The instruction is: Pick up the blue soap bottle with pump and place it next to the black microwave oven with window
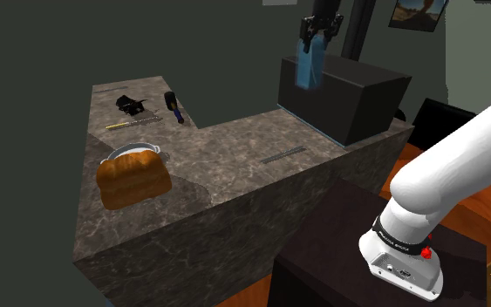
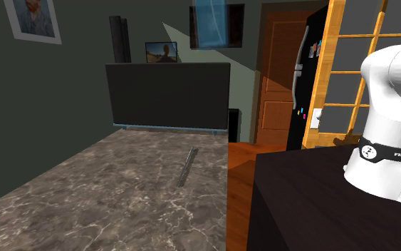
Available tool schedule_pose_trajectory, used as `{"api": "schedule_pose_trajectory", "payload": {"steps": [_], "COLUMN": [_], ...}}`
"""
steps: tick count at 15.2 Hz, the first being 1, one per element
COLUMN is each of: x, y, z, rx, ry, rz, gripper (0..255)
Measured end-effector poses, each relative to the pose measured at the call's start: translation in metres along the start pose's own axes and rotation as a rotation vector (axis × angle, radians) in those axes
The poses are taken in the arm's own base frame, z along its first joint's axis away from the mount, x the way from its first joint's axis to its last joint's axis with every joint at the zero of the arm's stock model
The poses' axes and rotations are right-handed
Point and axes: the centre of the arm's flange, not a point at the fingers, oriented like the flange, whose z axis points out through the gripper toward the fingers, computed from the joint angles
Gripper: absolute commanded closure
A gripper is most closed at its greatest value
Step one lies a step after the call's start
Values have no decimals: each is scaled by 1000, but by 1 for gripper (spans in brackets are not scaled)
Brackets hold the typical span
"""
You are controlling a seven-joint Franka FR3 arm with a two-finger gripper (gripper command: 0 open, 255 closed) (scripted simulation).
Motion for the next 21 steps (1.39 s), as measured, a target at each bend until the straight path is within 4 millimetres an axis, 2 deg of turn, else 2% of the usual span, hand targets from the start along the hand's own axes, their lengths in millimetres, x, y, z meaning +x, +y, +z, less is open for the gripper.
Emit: {"api": "schedule_pose_trajectory", "payload": {"steps": [6, 8, 21], "x": [6, 11, 124], "y": [1, 5, 122], "z": [-31, -35, -12], "rx": [0, 0, 1], "ry": [0, 0, -1], "rz": [0, 0, 2], "gripper": [255, 255, 255]}}
